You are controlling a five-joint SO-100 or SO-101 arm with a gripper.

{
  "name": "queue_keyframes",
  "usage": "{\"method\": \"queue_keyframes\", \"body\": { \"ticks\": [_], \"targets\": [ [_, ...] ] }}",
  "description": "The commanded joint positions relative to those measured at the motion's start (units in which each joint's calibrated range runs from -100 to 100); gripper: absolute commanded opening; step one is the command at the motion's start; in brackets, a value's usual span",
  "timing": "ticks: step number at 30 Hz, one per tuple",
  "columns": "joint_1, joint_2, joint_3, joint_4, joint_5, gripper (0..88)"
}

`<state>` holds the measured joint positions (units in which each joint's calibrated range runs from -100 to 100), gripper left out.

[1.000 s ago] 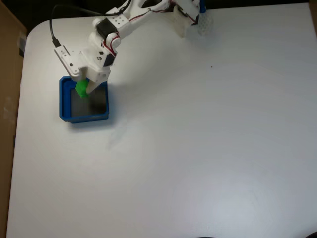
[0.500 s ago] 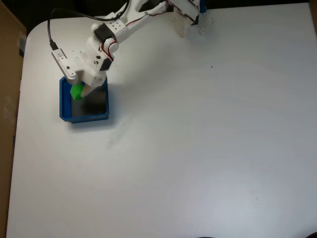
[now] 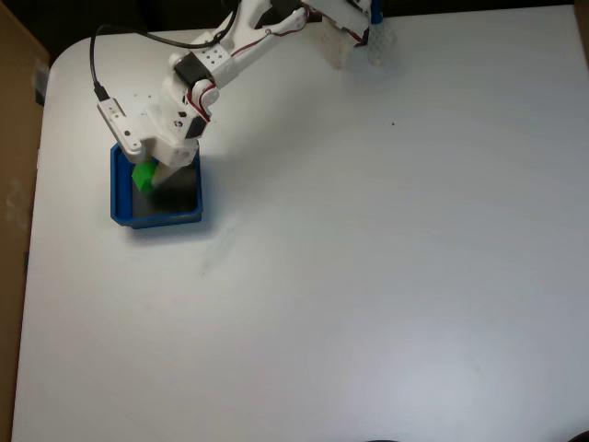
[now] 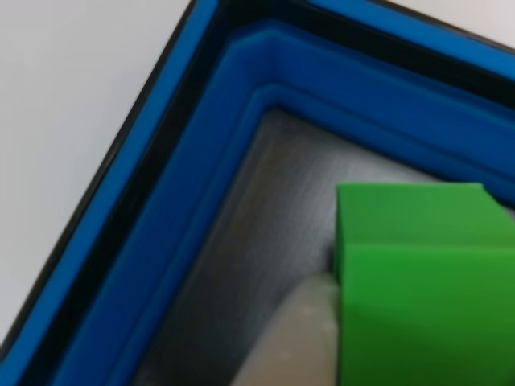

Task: Pick up green cube and drop it in the blue box

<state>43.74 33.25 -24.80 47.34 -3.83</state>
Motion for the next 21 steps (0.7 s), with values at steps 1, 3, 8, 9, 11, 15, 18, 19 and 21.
{"method": "queue_keyframes", "body": {
  "ticks": [1,3,8,9,11,15,18,19,21],
  "targets": [
    [0.12,-1.11,-3.75,-1.31,-0.05,7.8],
    [0.12,-1.20,-3.75,-1.31,-0.05,9.4],
    [0.05,-1.20,-3.39,-1.31,-0.05,16.5],
    [-0.17,-1.20,-3.39,-1.31,-0.05,18.0],
    [-0.32,-1.20,-3.30,-1.31,-0.05,20.9],
    [-0.32,-1.20,-3.30,-1.31,-0.05,25.1],
    [-0.32,-1.20,-3.30,-1.31,-0.05,25.7],
    [-0.32,-1.20,-3.30,-1.31,-0.05,25.7],
    [-0.32,-1.28,-3.21,-1.31,-0.05,25.6]
  ]
}}
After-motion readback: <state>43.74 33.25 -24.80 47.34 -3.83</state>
